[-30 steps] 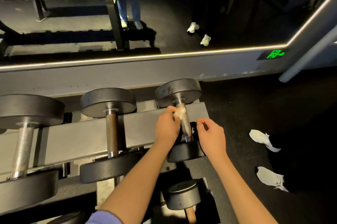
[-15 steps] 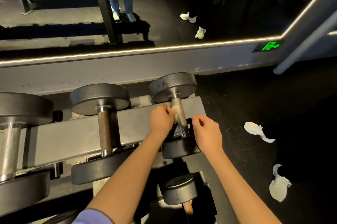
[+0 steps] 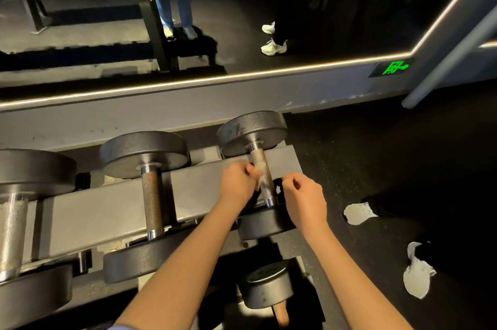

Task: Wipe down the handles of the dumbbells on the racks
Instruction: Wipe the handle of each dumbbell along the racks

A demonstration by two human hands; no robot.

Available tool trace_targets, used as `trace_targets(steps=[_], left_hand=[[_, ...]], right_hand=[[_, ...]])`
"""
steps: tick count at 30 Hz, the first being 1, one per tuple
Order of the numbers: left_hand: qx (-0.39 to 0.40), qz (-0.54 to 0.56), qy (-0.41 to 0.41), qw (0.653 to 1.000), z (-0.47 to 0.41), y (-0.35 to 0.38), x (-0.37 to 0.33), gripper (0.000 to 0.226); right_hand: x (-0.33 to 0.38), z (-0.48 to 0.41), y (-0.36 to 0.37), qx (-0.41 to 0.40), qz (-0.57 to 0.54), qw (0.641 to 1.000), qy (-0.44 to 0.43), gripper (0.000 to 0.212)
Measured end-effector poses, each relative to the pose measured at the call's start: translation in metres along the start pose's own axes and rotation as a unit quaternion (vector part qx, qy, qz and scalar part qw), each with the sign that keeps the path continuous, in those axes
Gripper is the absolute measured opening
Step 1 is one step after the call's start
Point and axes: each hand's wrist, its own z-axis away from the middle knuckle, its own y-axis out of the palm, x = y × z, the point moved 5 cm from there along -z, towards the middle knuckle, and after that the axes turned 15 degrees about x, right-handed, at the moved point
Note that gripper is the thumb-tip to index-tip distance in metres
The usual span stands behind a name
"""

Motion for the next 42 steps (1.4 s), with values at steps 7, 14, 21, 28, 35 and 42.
trace_targets(steps=[7, 14, 21, 28, 35, 42], left_hand=[[-0.038, 0.018, -0.002, 0.999, 0.002, -0.004, 0.001, 0.028], [0.044, -0.099, -0.001, 0.994, 0.022, -0.001, 0.011, 0.026], [-0.076, 0.045, 0.042, 0.995, 0.076, -0.015, 0.022, 0.017], [-0.11, 0.114, 0.102, 0.982, 0.133, -0.007, 0.039, 0.025], [-0.046, 0.07, 0.073, 0.994, 0.16, 0.033, 0.089, 0.02], [0.06, 0.019, 0.044, 0.997, 0.175, 0.084, 0.135, 0.028]], right_hand=[[0.0, 0.001, 0.002, 0.003, 0.01, 1.0, -0.02, 0.025], [-0.003, -0.001, 0.0, 0.002, 0.03, 0.999, 0.013, 0.026], [-0.001, 0.005, 0.006, -0.016, 0.12, 0.991, -0.06, 0.035], [-0.016, 0.038, 0.017, -0.022, 0.182, 0.974, -0.13, 0.045], [-0.05, 0.098, 0.03, 0.001, 0.153, 0.981, -0.12, 0.062], [-0.118, 0.148, 0.056, 0.022, 0.1, 0.994, -0.029, 0.052]])
